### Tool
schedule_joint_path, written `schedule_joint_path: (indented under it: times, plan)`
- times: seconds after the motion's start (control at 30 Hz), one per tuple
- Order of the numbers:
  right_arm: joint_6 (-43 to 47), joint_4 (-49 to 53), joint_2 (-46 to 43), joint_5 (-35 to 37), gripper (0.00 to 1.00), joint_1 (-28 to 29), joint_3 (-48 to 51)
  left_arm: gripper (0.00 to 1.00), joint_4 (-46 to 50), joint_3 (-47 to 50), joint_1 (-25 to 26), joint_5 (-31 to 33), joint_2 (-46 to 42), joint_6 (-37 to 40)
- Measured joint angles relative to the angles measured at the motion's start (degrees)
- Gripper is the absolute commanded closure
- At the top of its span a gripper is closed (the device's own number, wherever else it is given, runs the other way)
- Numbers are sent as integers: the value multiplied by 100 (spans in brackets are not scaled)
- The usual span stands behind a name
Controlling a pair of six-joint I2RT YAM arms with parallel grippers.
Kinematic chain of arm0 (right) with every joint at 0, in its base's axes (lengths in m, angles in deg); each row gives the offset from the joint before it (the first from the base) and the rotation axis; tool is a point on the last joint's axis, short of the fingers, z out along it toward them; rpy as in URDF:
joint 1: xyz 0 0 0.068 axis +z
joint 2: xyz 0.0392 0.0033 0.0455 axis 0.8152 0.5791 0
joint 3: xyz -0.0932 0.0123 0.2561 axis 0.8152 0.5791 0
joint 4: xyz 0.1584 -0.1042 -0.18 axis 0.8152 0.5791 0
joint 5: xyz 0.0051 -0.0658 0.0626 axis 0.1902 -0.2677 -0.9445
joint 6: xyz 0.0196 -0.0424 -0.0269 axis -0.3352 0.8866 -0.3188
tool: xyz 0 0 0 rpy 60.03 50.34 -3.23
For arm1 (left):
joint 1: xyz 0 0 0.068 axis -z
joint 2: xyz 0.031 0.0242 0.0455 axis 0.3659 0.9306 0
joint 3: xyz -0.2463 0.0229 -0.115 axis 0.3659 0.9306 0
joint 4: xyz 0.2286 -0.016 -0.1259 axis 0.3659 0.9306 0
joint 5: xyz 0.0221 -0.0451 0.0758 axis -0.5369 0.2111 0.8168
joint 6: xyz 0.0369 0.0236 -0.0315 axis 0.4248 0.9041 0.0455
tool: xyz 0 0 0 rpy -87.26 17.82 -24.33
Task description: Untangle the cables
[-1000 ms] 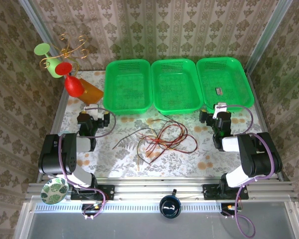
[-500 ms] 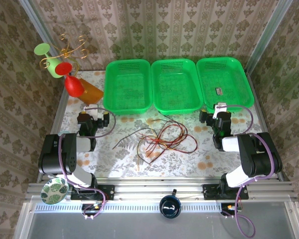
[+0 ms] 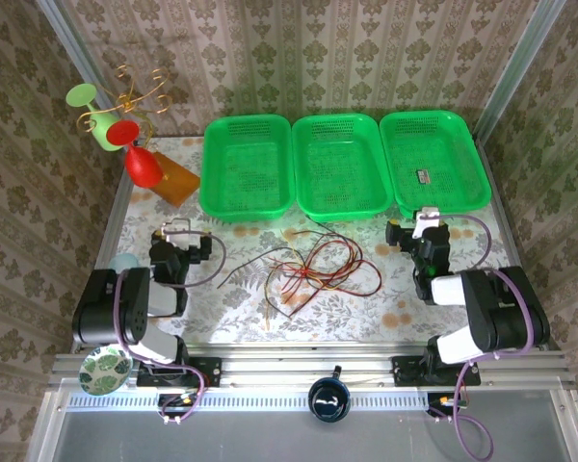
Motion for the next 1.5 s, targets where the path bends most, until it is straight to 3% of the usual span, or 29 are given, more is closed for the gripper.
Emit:
schedule_joint_path:
  times: [0.2, 0.33, 0.5, 0.7, 0.87, 1.07, 1.13, 1.3, 1.5]
  plan:
    - [42, 592, -1458, 28, 0, 92, -2, 0, 291, 28, 129, 262, -1364, 44]
    - [-186, 1725, -2234, 516, 0, 494, -107, 0, 1034, -39, 275, 754, -2361, 50]
    - [-308, 3327, -3099, 1353, 0, 1384, -422, 0, 2826, -632, 542, 1283, -3687, -9]
    - [-1102, 5104, -3740, 1617, 0, 1718, -997, 5, 5302, -1663, 1121, 1504, -4623, -581]
    - [-2238, 6618, -3303, 1139, 0, 2046, -1915, 7, 7458, -2577, 1672, 1679, -4472, -1495]
    - [-3285, 7488, -2240, 369, 0, 2977, -2695, 8, 9075, -2990, 2267, 1305, -3880, -2463]
    - [-3388, 7582, -1917, 160, 2, 3373, -2841, 8, 9350, -2999, 2518, 1163, -3720, -2710]
    - [-3333, 7622, -970, -367, 18, 4266, -3279, 8, 9687, -2999, 3029, 894, -3362, -3132]
    - [-3053, 7420, 57, -1043, 36, 4933, -3585, 10, 9742, -2999, 3147, 575, -3075, -3390]
